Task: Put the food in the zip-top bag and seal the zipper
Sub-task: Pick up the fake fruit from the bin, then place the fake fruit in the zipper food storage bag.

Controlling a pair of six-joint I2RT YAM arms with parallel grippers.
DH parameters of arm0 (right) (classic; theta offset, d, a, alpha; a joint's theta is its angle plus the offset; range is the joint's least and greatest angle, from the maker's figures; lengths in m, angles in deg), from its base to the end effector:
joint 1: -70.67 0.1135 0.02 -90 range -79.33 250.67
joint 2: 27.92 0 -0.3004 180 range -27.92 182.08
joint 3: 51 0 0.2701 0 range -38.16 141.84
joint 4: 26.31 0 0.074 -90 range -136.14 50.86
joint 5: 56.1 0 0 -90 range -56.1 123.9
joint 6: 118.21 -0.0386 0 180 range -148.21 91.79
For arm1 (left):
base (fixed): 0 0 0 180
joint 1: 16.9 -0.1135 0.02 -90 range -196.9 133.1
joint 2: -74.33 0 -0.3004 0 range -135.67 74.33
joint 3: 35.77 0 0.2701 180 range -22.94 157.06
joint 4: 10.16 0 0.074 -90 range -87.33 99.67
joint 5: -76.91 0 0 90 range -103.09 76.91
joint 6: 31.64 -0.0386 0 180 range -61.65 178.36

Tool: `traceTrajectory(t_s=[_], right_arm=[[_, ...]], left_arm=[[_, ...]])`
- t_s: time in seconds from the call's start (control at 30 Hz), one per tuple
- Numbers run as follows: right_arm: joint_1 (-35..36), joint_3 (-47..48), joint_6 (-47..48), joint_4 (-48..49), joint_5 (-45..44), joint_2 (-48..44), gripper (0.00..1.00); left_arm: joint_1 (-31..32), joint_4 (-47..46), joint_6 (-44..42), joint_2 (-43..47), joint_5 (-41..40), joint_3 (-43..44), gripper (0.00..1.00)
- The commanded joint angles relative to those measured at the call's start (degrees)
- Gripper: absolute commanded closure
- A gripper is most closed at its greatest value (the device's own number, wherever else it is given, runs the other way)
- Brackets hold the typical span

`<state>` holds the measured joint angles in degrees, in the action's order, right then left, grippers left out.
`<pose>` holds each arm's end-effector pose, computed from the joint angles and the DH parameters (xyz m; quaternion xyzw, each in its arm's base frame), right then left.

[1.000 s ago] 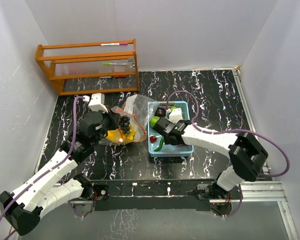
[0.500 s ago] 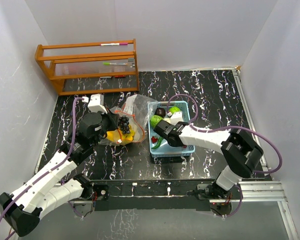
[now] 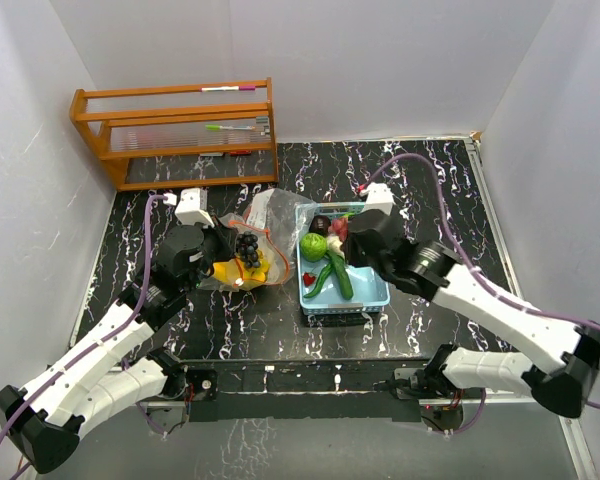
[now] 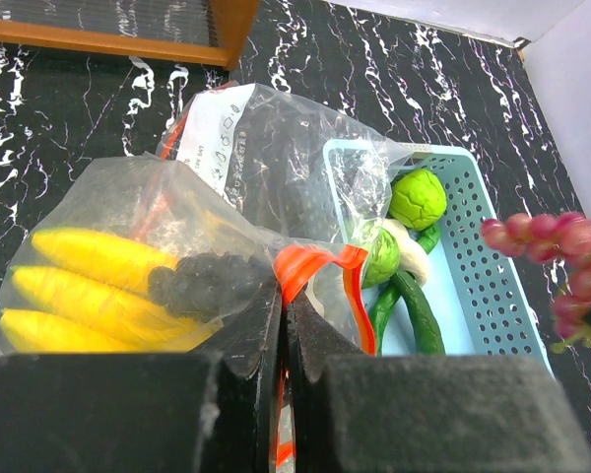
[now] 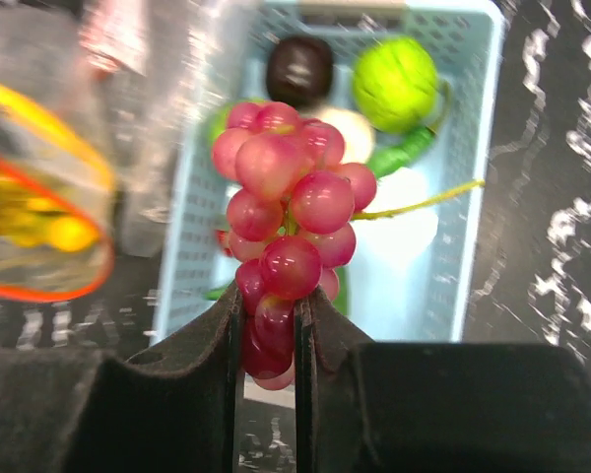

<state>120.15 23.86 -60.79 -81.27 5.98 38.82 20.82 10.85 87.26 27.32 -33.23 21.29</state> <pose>0.1714 0.1728 0.3488 -0.0448 0.9057 0.0651 0.4165 0.1579 -0.1053 0.3594 -0.0525 0.7658 -0.2314 0.5977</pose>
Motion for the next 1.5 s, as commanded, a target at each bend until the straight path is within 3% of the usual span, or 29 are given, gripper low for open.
traceTrajectory(t_s=[0.0, 0.33, 0.6, 0.9, 1.17, 1.47], right_arm=[[-0.08, -1.24, 5.83, 12.64, 11.59, -6.92, 0.92], [1.56, -8.26, 12.92, 35.41, 44.38, -6.82, 0.92], [1.85, -13.26, 14.48, 50.99, 57.55, -6.53, 0.92], [1.85, -11.06, 14.71, 58.31, 58.57, 2.97, 0.92], [1.85, -8.77, 15.84, 65.16, 50.02, 12.07, 0.92], [1.85, 1.95, 17.82, 65.71, 49.16, 23.07, 0.92]], left_arm=[[0.17, -1.15, -0.61, 0.78, -0.53, 0.73, 1.0], [0.17, -1.25, -0.17, 0.03, -0.01, 1.21, 1.0], [0.17, -0.48, -0.08, 0.02, 0.3, 1.34, 1.0], [0.17, 0.01, 1.01, 0.54, 2.31, 1.84, 1.0], [0.21, 1.42, 3.18, 2.33, 6.18, 2.38, 1.0], [0.22, 1.65, 5.43, 2.71, 10.54, 1.14, 1.0]])
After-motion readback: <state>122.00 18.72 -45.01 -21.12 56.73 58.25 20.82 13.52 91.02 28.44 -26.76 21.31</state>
